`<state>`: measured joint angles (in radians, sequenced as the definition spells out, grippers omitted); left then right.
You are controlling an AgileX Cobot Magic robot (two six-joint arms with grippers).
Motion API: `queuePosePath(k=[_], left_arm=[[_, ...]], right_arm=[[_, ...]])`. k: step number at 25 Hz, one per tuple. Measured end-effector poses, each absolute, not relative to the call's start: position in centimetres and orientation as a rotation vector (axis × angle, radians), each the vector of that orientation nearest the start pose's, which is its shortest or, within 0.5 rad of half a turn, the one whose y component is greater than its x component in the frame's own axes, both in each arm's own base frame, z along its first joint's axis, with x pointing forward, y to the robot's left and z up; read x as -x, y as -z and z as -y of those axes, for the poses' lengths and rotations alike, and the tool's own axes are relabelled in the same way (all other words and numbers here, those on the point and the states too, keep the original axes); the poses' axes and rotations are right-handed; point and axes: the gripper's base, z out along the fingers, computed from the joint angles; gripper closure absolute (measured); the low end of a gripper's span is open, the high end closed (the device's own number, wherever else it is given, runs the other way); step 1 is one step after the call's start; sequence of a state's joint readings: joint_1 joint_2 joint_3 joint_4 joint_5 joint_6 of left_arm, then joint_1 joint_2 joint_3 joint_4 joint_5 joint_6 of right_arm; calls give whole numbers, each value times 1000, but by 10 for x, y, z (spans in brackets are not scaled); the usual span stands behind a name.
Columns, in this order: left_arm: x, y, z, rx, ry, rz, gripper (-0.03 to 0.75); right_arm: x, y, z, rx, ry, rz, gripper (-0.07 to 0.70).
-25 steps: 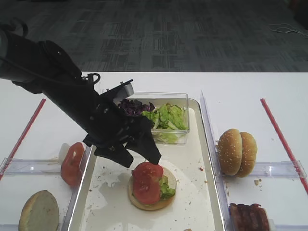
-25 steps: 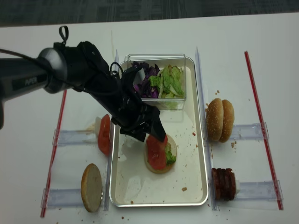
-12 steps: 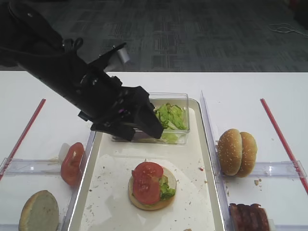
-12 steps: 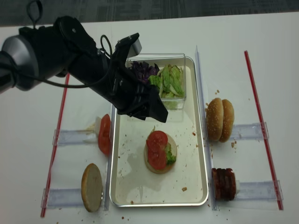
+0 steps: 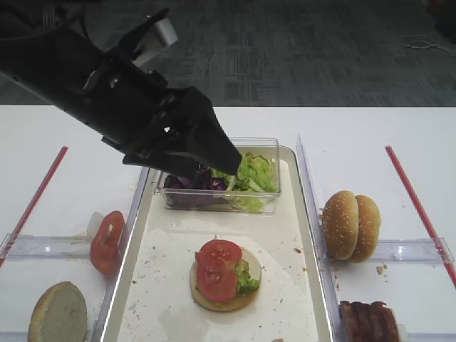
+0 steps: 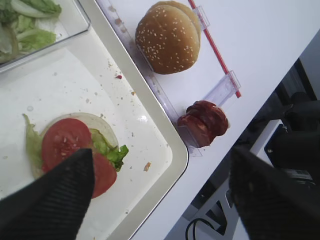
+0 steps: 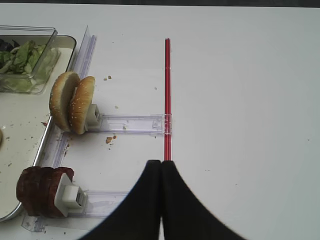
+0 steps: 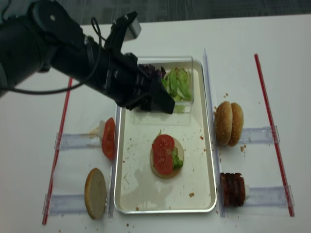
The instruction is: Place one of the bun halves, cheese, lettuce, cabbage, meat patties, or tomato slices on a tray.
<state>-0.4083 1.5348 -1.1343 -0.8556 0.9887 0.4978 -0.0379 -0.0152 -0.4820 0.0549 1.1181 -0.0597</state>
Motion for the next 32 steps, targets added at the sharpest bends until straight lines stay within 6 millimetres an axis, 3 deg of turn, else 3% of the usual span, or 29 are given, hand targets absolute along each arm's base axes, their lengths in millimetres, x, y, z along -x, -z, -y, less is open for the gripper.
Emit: queuePosePath(k=[11,24,28,32], left_arm=[[-257,-288,170,-664,992,-2600,168],[-265,-267,130,-585,305,-2832,168],[-266,-265,121,-553,157,-2869,168],[-265,-265,119,-535,128,-2885,168]], right_arm=[[8,-268,-5,27,-8,-2103,600],[8,-268,-5,27,-8,-2103,600],[8,-268,-5,27,-8,-2103,600],[8,-268,-5,27,-8,-2103,600]])
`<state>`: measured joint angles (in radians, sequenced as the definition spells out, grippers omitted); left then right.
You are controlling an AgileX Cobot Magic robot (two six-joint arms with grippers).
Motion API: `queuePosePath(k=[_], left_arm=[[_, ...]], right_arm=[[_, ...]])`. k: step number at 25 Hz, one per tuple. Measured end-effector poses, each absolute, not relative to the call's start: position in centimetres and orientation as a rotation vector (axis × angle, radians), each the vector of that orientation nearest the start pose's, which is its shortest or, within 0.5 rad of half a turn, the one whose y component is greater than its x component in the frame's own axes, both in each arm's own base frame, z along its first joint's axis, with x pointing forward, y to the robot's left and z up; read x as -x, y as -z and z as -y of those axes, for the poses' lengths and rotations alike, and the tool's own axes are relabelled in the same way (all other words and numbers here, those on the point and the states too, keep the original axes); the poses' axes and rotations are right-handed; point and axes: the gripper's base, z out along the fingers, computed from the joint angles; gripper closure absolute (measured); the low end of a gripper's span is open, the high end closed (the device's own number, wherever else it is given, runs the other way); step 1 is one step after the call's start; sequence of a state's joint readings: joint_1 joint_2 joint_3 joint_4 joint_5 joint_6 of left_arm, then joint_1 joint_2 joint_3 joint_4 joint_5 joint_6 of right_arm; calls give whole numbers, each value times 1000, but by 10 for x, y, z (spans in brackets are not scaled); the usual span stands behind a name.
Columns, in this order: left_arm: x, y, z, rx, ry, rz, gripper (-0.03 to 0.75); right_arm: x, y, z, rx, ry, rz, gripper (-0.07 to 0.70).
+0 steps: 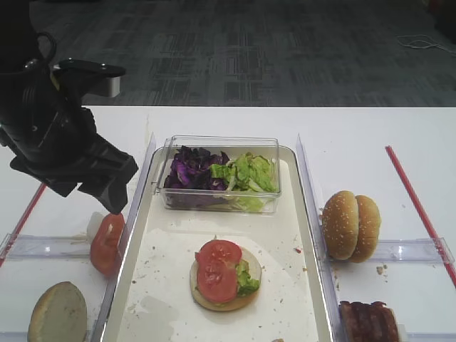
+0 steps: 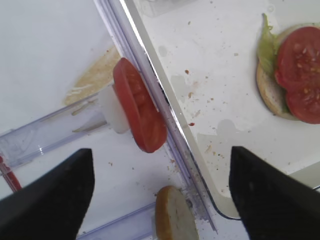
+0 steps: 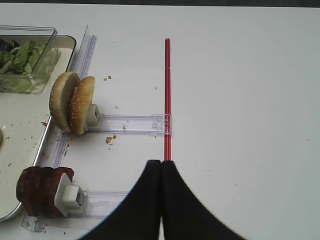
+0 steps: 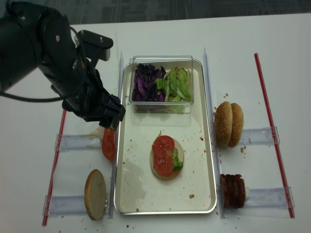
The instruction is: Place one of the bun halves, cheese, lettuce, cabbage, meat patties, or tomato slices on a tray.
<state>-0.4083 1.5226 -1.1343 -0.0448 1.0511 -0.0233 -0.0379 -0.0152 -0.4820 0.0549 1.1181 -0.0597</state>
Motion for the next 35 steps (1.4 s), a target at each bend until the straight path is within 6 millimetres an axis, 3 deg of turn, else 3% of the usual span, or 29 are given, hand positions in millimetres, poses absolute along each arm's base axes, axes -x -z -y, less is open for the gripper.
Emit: queuePosePath(k=[9,25,35], left_arm=[[-267,-265,115,-493,113,-2895,168],[-286,-264,21,-33,-38,-2965,168],[-286,-264,1,42,-57,-2970,168]], right_arm=[[8,-268,-5,25,-9,-2103,600],[8,-268,-5,25,-9,-2103,600],[8,-268,-5,25,-9,-2103,600]])
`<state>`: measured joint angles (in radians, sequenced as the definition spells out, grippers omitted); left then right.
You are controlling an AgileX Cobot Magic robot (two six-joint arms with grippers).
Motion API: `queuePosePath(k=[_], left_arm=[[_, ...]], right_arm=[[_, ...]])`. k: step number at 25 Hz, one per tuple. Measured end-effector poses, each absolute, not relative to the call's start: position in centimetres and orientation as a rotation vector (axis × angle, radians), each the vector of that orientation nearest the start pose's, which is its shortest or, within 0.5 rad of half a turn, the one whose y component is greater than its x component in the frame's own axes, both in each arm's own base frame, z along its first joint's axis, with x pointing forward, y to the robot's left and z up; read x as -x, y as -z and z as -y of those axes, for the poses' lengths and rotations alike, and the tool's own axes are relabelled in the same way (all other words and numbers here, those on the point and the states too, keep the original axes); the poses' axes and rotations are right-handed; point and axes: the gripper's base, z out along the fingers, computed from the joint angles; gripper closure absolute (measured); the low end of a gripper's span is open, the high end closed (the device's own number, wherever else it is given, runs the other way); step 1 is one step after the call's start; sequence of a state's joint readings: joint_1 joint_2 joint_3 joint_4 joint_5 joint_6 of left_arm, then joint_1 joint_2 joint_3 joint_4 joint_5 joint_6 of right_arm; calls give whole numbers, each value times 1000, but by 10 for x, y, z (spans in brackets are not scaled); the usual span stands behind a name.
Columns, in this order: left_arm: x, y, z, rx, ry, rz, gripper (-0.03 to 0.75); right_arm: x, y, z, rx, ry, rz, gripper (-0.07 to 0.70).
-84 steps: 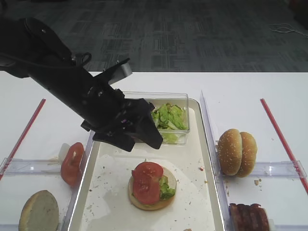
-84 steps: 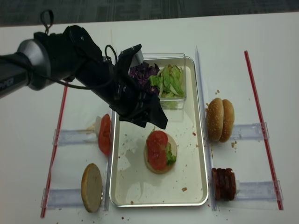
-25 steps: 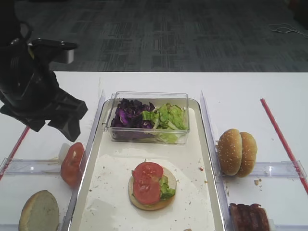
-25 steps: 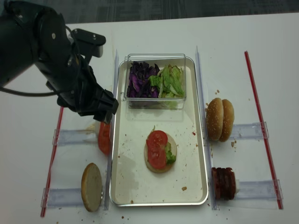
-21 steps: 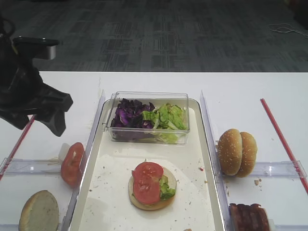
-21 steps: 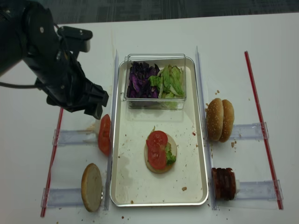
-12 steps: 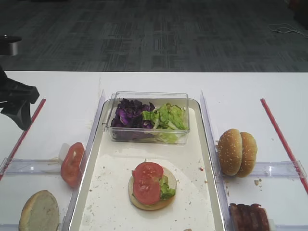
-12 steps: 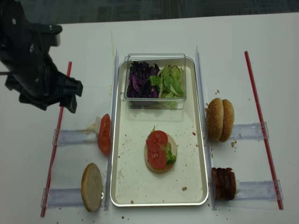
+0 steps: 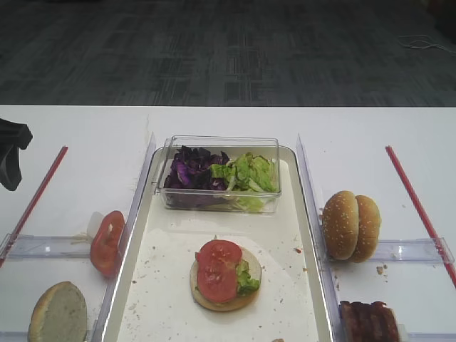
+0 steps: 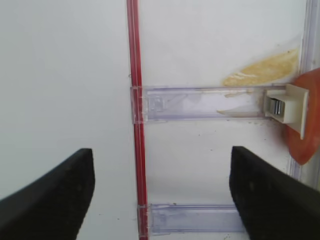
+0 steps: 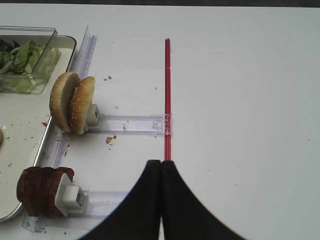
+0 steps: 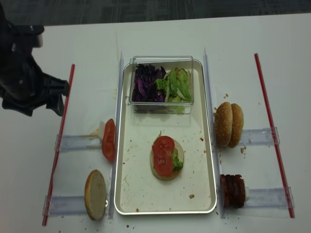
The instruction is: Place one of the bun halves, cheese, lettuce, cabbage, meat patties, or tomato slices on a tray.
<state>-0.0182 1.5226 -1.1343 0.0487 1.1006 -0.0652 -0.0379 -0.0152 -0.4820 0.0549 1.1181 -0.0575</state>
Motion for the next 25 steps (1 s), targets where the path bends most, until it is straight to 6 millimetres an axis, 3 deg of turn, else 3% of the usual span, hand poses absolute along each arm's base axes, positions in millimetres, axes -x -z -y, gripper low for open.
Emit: queuePosePath(k=[14,25], left_arm=[[-285,-266,1,39,-57,-2967,168],[-251,-307,1,37,-47,-2857,168]], right_arm=[[8,-268,-5,25,-9,-2103,600],[8,-268,-5,25,-9,-2103,600]])
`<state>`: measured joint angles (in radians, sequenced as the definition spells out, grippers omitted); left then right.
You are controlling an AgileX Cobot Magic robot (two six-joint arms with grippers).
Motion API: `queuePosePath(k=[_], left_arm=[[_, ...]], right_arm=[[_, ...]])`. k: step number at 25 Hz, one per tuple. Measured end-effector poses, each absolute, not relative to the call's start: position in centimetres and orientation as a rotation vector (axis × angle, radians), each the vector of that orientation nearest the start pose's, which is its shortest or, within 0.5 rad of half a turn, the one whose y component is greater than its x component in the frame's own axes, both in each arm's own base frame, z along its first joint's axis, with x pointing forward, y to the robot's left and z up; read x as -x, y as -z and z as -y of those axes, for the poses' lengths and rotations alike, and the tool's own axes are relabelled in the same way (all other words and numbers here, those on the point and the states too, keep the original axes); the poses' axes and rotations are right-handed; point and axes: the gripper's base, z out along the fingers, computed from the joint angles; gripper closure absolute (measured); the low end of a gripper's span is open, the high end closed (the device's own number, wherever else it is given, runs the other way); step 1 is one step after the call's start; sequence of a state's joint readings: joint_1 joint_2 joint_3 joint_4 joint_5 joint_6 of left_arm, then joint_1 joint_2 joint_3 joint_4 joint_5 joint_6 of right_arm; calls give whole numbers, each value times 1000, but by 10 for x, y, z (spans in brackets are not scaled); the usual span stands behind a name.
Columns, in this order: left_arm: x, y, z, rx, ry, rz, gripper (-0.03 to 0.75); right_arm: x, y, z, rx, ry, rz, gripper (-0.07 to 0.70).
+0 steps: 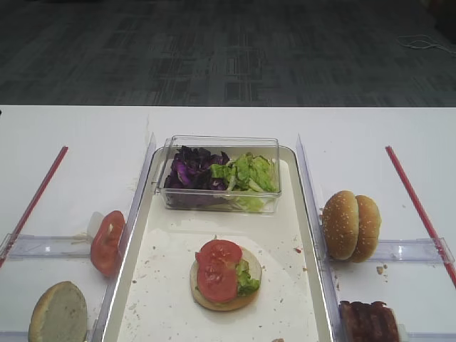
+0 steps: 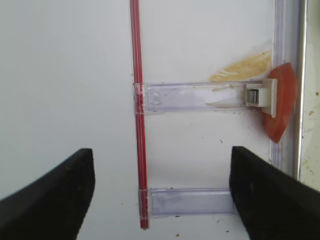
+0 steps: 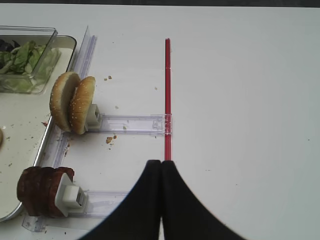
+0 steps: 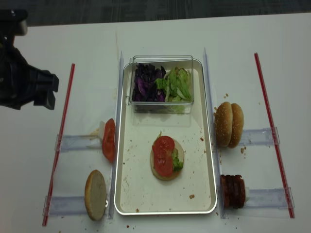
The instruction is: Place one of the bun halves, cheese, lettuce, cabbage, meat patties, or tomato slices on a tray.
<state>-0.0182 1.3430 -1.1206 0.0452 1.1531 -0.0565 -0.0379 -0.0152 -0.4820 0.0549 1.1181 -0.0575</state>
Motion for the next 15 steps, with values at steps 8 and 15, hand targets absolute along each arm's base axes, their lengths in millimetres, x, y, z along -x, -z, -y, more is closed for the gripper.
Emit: queuePosePath(k=[8,15], left_arm=[[-200,-314,0,35,-45,-2796,168],[-151,-302,-1,35,-43,-2760,169]], right_arm=[[8,-268,-5,27,-8,-2103,600],[8,-268,-5,27,-8,-2103,600]])
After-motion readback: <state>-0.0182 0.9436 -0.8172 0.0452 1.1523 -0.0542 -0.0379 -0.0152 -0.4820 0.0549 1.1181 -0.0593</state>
